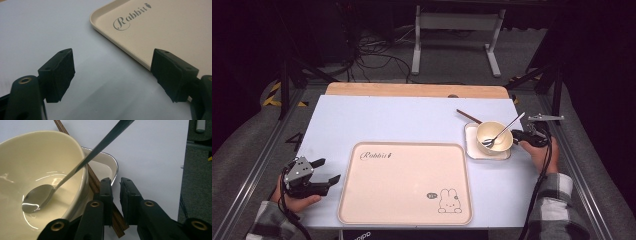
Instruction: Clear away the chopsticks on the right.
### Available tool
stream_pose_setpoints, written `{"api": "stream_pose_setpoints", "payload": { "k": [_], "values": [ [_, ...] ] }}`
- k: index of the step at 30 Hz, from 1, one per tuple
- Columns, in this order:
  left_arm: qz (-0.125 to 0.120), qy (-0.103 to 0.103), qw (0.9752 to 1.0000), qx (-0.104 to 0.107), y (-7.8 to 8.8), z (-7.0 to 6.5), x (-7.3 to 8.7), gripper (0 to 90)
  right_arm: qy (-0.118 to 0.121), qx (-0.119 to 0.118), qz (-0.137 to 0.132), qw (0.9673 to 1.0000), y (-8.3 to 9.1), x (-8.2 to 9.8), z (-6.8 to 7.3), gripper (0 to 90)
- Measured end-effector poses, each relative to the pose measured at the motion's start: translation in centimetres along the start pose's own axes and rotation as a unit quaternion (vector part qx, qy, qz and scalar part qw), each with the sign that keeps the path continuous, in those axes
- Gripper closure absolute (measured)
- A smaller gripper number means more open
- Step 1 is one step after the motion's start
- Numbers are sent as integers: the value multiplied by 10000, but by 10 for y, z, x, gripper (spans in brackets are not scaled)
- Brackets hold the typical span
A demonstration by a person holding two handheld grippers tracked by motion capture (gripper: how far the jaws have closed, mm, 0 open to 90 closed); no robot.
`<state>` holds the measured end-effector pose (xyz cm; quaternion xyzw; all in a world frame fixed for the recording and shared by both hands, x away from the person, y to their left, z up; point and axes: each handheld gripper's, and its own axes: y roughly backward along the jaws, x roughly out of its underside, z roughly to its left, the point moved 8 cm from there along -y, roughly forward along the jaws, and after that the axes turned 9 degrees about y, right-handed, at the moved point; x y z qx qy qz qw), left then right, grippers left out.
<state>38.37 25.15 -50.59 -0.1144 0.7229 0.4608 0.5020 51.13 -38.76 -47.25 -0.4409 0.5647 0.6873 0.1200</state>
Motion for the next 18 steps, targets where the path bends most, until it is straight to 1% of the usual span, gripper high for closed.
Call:
{"api": "stream_pose_setpoints", "payload": {
  "k": [5,7,8,15,17,18],
  "values": [
    [12,4,10000,11,-1,-1,0,202,63,-69,64,9999,3,4,1,762],
    [20,-5,10000,17,-1,-1,0,203,46,-86,67,9999,3,5,2,758],
    [32,-22,10000,18,-1,-1,0,202,90,-108,101,9999,2,6,2,749],
    [42,-24,10000,26,-2,-1,0,203,107,-73,122,9998,0,6,0,745],
    [48,-42,10000,33,-2,-1,0,203,98,-128,106,9998,0,6,1,742],
    [38,-28,10000,30,-2,-1,0,203,111,-110,114,9998,0,6,1,740]
  ]
}}
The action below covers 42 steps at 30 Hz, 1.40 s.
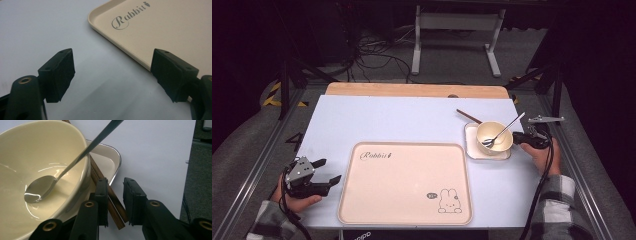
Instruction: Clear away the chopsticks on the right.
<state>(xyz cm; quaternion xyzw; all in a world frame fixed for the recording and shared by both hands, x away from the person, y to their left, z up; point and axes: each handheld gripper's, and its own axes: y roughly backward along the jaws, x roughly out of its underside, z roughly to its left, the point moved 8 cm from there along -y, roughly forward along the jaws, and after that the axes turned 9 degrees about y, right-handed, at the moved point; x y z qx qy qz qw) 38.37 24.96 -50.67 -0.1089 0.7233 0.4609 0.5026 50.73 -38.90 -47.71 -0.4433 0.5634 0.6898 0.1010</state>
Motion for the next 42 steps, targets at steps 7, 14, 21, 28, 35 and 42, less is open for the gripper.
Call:
{"api": "stream_pose_setpoints", "payload": {
  "k": [7,14,21,28,35,42],
  "values": [
    [15,-13,10000,-11,0,0,0,203,-3,51,-14,10000,-1,0,-2,719],
    [22,0,10000,11,-1,0,0,203,45,74,-39,10000,-4,-3,-1,696],
    [23,21,10000,24,-1,0,0,203,36,37,-17,10000,-6,-5,-1,691],
    [15,44,10000,39,-1,-1,0,204,53,100,37,9999,-5,-5,-4,701],
    [-1,39,10000,7,0,0,0,204,70,65,112,9999,-1,-2,-5,708],
    [12,33,10000,37,-1,-1,0,204,78,62,132,9999,-1,-2,-4,713]
  ]
}}
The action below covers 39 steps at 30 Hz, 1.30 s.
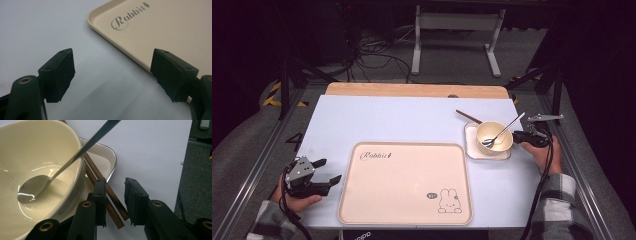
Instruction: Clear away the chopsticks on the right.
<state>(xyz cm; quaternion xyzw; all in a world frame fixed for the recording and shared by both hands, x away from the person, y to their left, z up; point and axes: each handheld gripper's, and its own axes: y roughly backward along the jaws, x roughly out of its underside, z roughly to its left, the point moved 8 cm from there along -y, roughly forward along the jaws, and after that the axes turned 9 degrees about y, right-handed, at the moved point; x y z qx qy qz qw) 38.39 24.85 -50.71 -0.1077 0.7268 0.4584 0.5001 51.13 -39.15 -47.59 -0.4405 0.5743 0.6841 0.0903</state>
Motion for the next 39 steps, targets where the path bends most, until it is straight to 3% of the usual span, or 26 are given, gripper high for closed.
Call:
{"api": "stream_pose_setpoints", "payload": {
  "k": [5,7,20,39],
  "values": [
    [4,9,10000,12,0,0,0,203,-12,-68,16,10000,-1,-1,1,700],
    [3,11,10000,8,0,0,0,204,-22,5,35,10000,-1,-1,0,673],
    [1,-29,10000,32,-1,-1,0,202,-8,138,64,9999,2,1,-5,719],
    [33,-29,10000,64,-2,-1,1,203,-31,62,3,10000,1,-1,-5,709]
  ]
}}
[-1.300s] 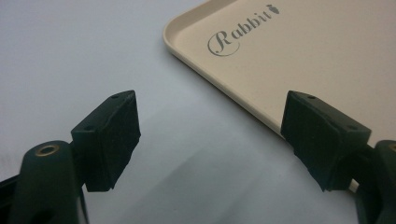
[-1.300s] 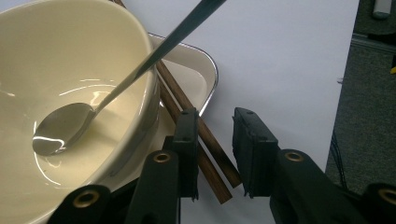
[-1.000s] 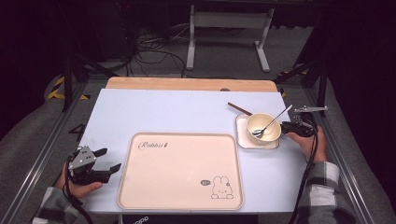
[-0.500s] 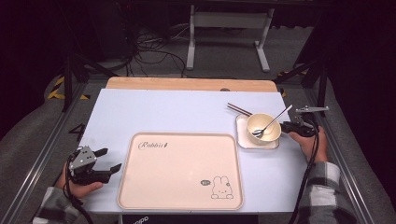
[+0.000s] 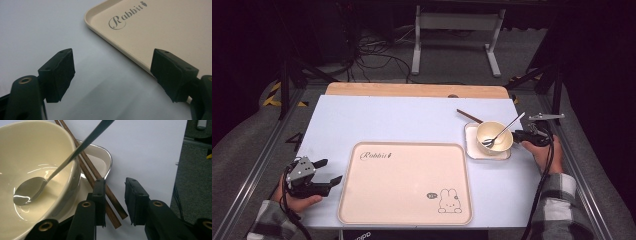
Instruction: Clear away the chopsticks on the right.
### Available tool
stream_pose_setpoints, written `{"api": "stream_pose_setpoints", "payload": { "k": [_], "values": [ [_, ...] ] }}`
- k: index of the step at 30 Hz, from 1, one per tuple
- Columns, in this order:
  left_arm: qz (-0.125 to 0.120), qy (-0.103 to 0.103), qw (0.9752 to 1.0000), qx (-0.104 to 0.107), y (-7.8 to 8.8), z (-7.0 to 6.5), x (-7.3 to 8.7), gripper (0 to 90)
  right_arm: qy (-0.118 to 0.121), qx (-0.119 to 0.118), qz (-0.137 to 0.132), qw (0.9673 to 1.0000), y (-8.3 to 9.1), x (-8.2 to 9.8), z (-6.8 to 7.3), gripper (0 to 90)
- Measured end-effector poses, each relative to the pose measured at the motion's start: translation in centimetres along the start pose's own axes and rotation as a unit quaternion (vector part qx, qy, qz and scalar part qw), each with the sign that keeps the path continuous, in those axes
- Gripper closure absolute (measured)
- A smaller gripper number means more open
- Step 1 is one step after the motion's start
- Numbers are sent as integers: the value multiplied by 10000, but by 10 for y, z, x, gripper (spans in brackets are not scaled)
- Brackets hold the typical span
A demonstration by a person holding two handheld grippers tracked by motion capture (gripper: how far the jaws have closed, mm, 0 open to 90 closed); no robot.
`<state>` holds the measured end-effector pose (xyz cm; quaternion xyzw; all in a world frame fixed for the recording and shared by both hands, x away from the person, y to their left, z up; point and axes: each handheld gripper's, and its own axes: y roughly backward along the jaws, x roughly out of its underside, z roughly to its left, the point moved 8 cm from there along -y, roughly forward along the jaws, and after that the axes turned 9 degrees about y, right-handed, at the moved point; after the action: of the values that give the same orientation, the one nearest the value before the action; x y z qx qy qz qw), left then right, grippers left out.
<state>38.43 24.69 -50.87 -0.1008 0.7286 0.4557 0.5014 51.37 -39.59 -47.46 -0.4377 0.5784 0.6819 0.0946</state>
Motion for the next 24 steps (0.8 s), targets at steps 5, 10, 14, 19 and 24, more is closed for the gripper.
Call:
{"api": "stream_pose_setpoints", "payload": {
  "k": [5,10,14,19,24],
  "values": [
    [2,2,10000,14,-1,-1,0,203,21,50,95,9999,-1,2,-2,727],
    [6,6,10000,27,-1,-1,0,204,31,78,114,9999,-2,1,-3,725],
    [23,16,10000,54,-2,-1,0,205,33,84,157,9998,-5,2,-3,728],
    [41,11,10000,49,-3,-1,0,206,58,30,152,9999,-7,1,-2,751],
    [43,17,10000,52,-3,0,0,205,105,-31,184,9998,-9,1,0,795]
  ]
}}
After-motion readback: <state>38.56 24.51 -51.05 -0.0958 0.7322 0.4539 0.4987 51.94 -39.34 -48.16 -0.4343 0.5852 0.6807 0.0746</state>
